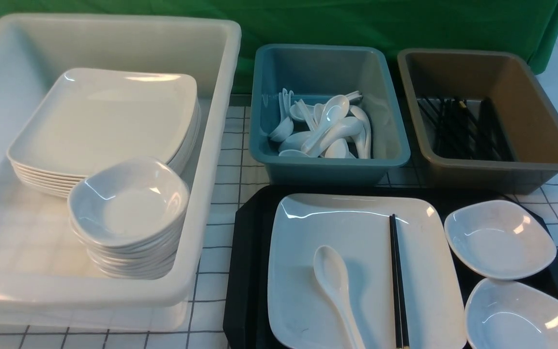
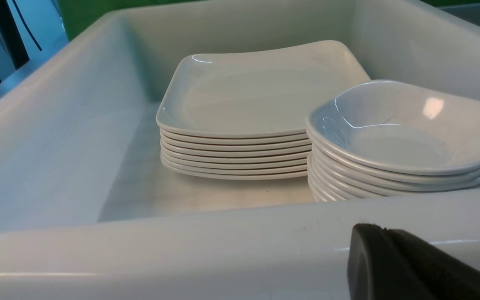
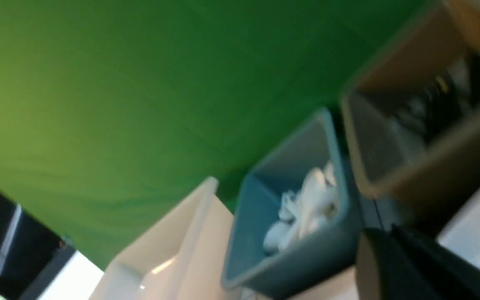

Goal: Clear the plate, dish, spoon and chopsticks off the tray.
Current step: Use the right arm to grab a pair of chopsticks from the plate

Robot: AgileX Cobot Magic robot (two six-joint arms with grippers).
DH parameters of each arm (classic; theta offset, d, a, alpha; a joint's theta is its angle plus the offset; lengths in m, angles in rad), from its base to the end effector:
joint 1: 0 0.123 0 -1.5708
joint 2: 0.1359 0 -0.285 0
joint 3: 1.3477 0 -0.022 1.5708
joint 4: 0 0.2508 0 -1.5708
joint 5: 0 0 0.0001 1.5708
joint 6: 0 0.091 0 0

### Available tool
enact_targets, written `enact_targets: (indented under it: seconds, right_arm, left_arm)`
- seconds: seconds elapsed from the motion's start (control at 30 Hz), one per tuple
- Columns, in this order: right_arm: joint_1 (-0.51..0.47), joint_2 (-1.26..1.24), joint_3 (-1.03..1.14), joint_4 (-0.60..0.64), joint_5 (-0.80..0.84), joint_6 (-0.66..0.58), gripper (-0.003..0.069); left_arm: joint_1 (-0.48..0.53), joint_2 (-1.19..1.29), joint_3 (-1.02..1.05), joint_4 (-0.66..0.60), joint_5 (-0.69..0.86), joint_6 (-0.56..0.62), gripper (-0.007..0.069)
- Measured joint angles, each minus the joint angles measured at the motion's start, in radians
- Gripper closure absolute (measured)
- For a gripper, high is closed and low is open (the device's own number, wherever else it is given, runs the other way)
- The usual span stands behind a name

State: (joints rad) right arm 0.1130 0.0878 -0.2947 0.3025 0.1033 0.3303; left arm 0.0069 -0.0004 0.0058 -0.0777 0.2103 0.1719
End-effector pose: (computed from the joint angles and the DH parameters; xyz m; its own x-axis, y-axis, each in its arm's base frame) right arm 0.0444 0.0079 0.2976 0.0716 0.6018 -0.7954 -0.2290 0.7861 0.5741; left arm 0.0560 -0.0011 0.1922 -0.1261 0.0949 -0.9875 0.0213 0.9954 0.0929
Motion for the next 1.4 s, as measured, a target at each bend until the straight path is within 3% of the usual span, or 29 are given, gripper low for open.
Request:
enact_targets:
  seconds: [0.13, 0.17, 0.23, 0.3, 0.37, 0.43, 0.47, 0.5, 0.57, 0.7, 0.83, 0.97, 1.13, 1.4]
  right_arm:
    - [0.001, 0.22, -0.219, -0.04, 0.257, -0.221, 0.0629]
    - [0.001, 0.233, -0.229, -0.04, 0.276, -0.221, 0.0629]
    - [0.001, 0.434, -0.323, -0.055, 0.56, -0.285, 0.0627]
    - [0.001, 0.598, -0.347, -0.045, 0.707, -0.342, 0.0623]
    - [0.001, 0.677, -0.348, -0.029, 0.771, -0.396, 0.0617]
    - [0.001, 0.819, -0.35, 0.035, 0.849, -0.505, 0.0594]
    - [0.011, 0.914, -0.356, 0.124, 0.877, -0.582, 0.0542]
    - [0.011, 0.914, -0.358, 0.134, 0.877, -0.59, 0.0542]
    - [0.079, 1.048, -0.399, 0.199, 0.856, -0.629, 0.0427]
    - [0.206, 1.149, -0.473, 0.156, 0.811, -0.571, 0.0359]
    - [0.422, 1.301, -0.622, -0.124, 0.781, -0.262, 0.0293]
    - [0.522, 1.438, -0.704, -0.327, 0.718, -0.029, 0.0216]
    - [0.539, 1.564, -0.744, -0.372, 0.596, 0.078, 0.0173]
    - [0.539, 1.673, -0.748, -0.383, 0.552, 0.115, 0.0167]
  left_arm:
    - [0.0, 0.0, 0.0, 0.0, 0.0, 0.0, 0.0603]
    - [0.0, 0.0, 0.0, 0.0, 0.0, 0.0, 0.0603]
    - [0.0, 0.0, 0.0, 0.0, 0.0, 0.0, 0.0603]
    - [0.0, 0.0, 0.0, 0.0, 0.0, 0.001, 0.0603]
    - [0.0, 0.0, 0.0, 0.0, 0.0, 0.001, 0.0603]
    - [0.0, 0.0, 0.0, 0.0, 0.0, 0.0, 0.0603]
    - [0.0, 0.0, 0.0, 0.0, 0.0, 0.0, 0.0603]
    - [0.0, 0.0, 0.0, 0.0, 0.0, 0.0, 0.0603]
    - [0.0, 0.0, 0.0, 0.0, 0.0, 0.0, 0.0603]
    - [0.0, 0.0, 0.0, 0.0, 0.0, 0.0, 0.0603]
    - [0.0, 0.0, 0.0, 0.0, 0.0, 0.0, 0.0603]
    - [0.0, 0.0, 0.0, 0.0, 0.0, 0.0, 0.0603]
    - [0.0, 0.0, 0.0, 0.0, 0.0, 0.0, 0.0603]
    - [0.0, 0.0, 0.0, 0.0, 0.0, 0.0, 0.0603]
